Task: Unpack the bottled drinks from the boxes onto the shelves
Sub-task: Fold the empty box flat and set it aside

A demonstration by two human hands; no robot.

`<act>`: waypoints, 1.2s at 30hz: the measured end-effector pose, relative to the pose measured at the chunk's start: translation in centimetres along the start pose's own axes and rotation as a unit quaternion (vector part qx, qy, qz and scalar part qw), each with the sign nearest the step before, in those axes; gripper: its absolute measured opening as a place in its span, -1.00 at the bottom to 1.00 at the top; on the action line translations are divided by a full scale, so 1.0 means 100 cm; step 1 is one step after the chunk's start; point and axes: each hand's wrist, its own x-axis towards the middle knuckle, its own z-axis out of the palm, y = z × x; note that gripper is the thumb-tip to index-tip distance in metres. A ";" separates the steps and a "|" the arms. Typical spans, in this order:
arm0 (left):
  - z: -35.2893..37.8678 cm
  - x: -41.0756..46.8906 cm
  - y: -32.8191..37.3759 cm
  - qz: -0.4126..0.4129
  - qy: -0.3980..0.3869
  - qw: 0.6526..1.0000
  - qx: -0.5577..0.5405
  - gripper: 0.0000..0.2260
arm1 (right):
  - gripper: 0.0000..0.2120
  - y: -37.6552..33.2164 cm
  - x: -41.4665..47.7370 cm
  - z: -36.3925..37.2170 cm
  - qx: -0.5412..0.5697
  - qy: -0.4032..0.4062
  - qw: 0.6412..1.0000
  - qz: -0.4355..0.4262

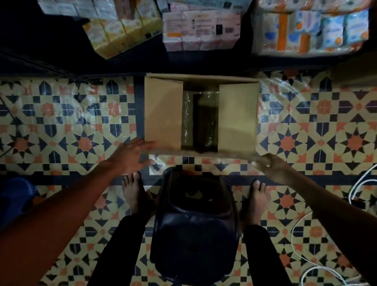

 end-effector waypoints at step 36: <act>-0.087 0.074 0.045 -0.227 0.124 0.692 -0.674 -0.80 | -0.70 -0.045 0.008 0.033 0.099 0.197 0.948 0.229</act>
